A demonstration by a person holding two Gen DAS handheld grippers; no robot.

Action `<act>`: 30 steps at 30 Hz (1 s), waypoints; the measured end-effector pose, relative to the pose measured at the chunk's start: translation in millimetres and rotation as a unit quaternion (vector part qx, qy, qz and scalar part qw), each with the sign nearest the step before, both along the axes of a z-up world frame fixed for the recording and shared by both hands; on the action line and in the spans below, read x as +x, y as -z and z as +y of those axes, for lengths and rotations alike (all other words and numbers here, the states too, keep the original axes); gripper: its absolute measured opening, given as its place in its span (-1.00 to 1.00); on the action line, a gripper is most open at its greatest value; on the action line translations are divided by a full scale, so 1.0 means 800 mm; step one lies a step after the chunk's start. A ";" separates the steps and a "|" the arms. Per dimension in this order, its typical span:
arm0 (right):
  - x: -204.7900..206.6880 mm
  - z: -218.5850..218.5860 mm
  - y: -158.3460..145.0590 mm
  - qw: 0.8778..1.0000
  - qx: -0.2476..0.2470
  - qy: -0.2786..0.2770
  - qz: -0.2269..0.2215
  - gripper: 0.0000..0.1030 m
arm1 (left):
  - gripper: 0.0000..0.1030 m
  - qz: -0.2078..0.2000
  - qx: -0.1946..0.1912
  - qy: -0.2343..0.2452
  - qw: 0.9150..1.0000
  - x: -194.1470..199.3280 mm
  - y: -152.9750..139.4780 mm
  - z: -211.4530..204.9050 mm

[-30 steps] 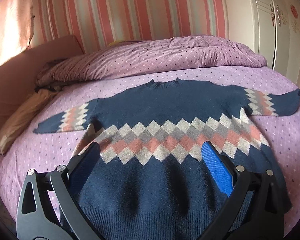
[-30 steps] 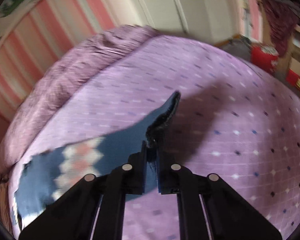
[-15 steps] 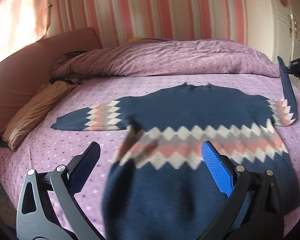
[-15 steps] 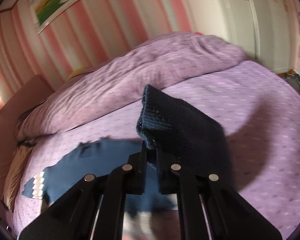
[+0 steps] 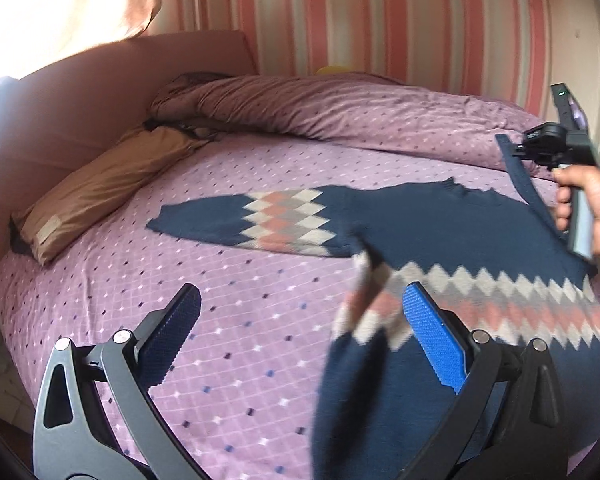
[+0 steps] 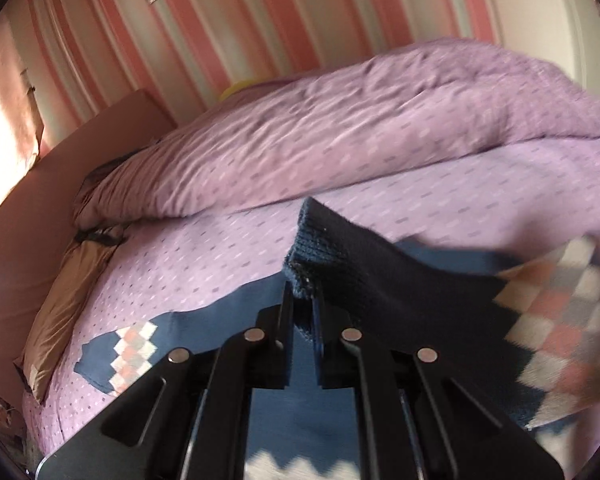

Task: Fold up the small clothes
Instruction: 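Lift the cuff with the right gripper, lay it across the body, open, then move the left gripper to the other sleeve's cuff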

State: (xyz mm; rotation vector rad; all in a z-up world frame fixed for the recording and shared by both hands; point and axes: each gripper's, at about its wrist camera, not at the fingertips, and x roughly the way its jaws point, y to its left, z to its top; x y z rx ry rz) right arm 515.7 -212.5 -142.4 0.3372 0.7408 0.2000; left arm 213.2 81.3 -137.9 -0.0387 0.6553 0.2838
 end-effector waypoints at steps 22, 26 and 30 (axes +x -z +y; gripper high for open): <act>-0.013 0.179 0.134 0.976 -0.142 -0.158 0.054 0.47 | 0.94 0.012 0.007 -0.012 1.000 0.001 0.024 0.036; -0.034 0.145 0.100 0.971 -0.208 -0.119 -0.008 0.55 | 0.94 0.009 0.008 -0.005 1.000 0.001 0.020 0.025; -0.011 0.076 0.111 0.975 -0.217 -0.029 0.036 0.59 | 0.94 0.010 0.008 0.001 1.000 0.003 0.020 0.014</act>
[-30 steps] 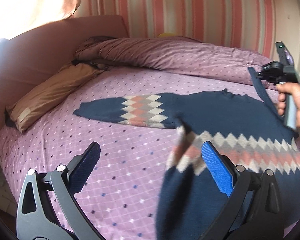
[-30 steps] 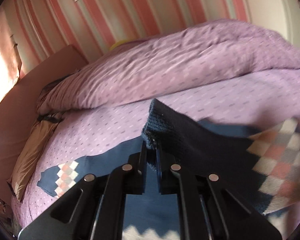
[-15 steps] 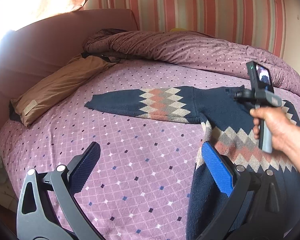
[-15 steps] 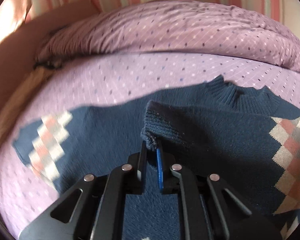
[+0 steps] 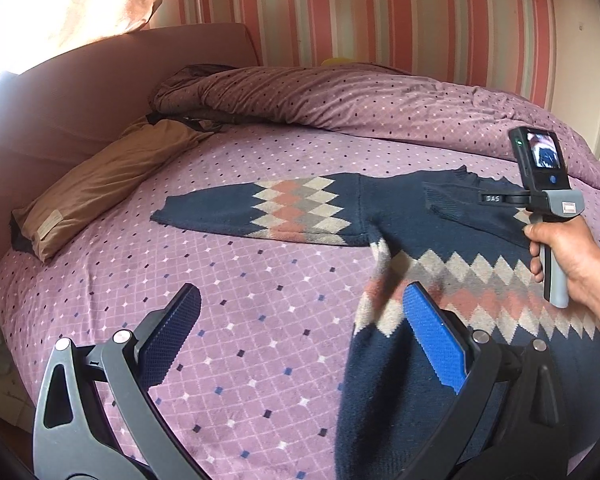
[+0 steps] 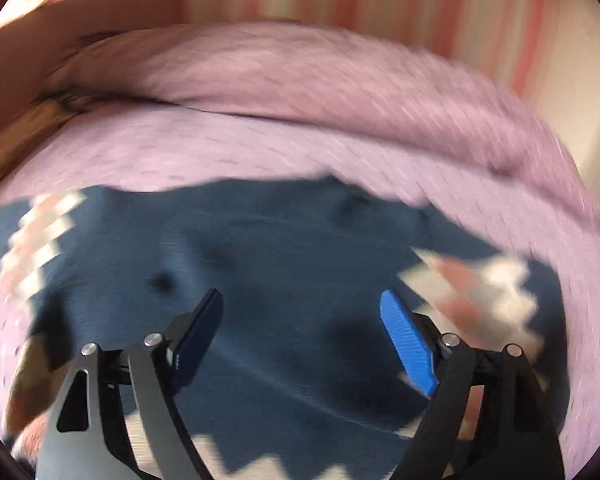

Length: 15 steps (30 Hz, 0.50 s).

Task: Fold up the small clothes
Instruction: 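Move the left gripper to the other sleeve's cuff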

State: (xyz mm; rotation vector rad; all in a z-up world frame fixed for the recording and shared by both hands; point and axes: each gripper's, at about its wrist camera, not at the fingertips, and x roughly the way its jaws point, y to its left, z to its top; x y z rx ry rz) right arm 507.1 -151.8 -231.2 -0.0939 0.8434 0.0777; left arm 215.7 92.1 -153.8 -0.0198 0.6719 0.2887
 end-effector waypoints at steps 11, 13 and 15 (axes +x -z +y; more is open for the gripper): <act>0.057 0.041 0.054 0.997 0.048 0.020 0.064 0.75 | 0.94 0.008 0.011 0.006 1.000 0.004 0.001 -0.012; 0.036 0.076 0.057 0.998 0.012 -0.038 0.053 0.75 | 0.94 0.007 0.015 0.003 1.000 0.004 -0.002 -0.008; 0.008 0.087 0.056 0.995 0.011 -0.086 0.051 0.72 | 0.94 0.003 0.012 0.001 1.000 0.004 -0.004 -0.003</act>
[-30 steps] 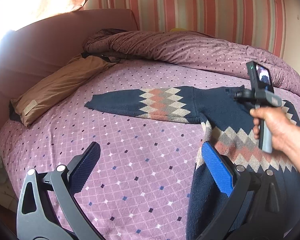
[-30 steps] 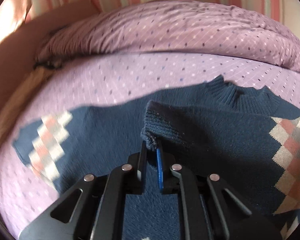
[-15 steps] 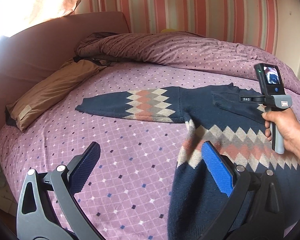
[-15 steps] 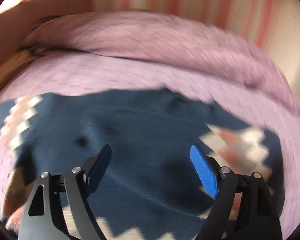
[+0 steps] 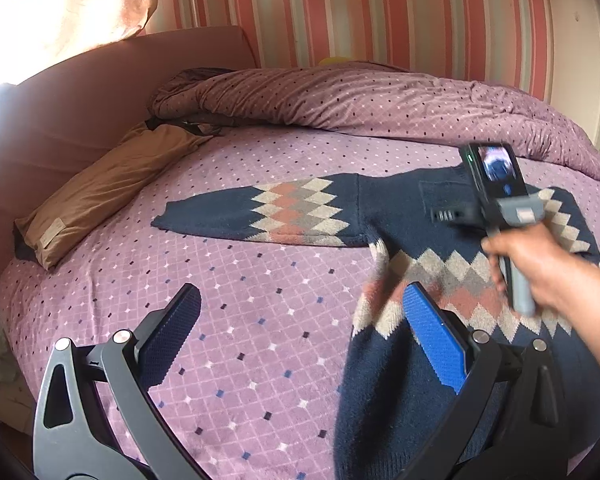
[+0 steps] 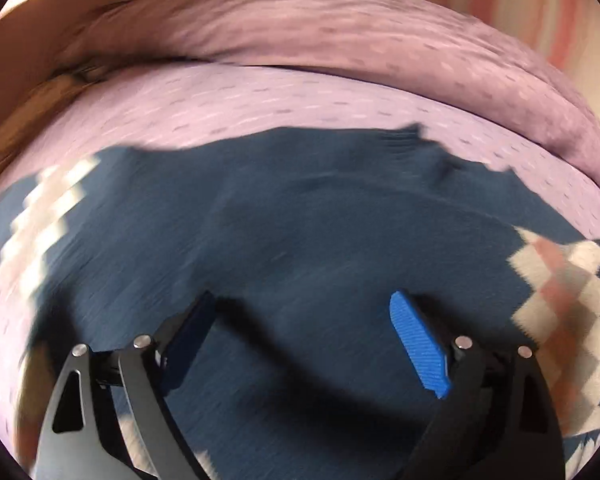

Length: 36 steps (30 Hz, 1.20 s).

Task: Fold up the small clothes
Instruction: 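Move the left gripper to the other sleeve's cuff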

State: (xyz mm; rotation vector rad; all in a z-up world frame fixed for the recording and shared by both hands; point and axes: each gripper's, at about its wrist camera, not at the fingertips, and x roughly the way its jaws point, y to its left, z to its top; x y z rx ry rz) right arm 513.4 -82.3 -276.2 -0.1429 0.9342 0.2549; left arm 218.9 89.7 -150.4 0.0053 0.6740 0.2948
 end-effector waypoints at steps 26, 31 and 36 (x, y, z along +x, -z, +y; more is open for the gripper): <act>-0.425 -0.213 -0.144 0.967 0.046 0.209 -0.141 0.80 | 0.94 -0.027 0.023 0.006 0.999 0.031 0.018 0.146; -0.419 -0.202 -0.167 0.971 0.042 0.194 -0.132 0.80 | 0.94 -0.022 0.046 -0.022 0.998 0.061 0.032 0.213; -0.408 -0.165 -0.178 0.978 0.025 0.162 -0.126 0.80 | 0.94 -0.011 0.027 -0.042 0.999 0.096 0.053 0.275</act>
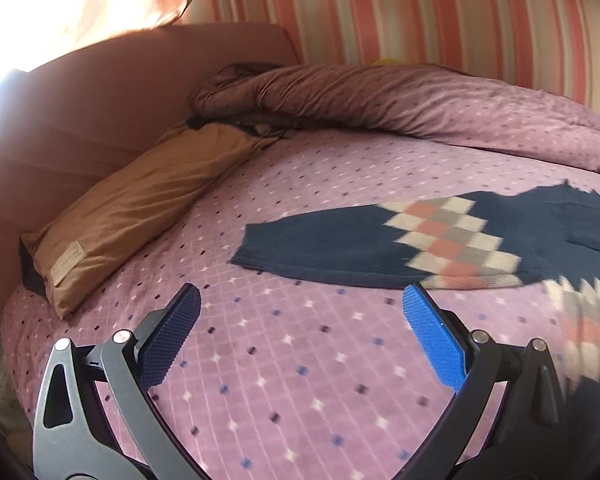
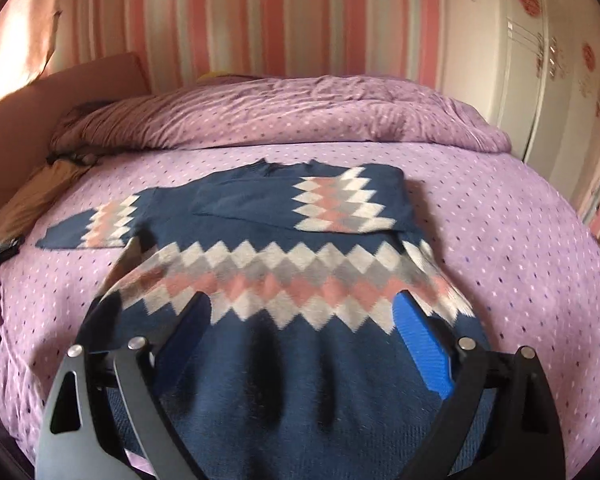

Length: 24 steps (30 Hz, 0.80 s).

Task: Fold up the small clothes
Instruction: 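Move the left gripper to the other sleeve's cuff, then close the left gripper on the sleeve cuff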

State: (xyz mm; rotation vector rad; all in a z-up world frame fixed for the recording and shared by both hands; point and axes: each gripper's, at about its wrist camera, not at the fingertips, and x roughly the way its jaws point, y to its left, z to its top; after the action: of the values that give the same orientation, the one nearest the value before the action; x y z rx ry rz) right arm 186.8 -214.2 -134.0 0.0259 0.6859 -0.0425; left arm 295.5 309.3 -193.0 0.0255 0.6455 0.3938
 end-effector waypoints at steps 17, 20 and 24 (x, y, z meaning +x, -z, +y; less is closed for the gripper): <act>0.031 0.039 0.002 0.997 0.059 -0.011 0.048 0.80 | 0.94 0.048 -0.105 -0.079 0.990 0.108 0.073 0.123; 0.031 0.040 0.003 0.996 0.065 -0.009 0.058 0.80 | 0.94 0.058 -0.143 -0.078 0.985 0.123 0.084 0.136; 0.026 0.041 0.000 0.996 0.058 -0.012 0.064 0.80 | 0.94 0.059 -0.185 -0.086 0.977 0.134 0.099 0.150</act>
State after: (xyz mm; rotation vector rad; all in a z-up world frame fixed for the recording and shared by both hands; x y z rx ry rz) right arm 208.0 -181.7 -134.2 0.1282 0.8159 0.0184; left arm 402.4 429.4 -272.3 -0.3662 0.8332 0.4354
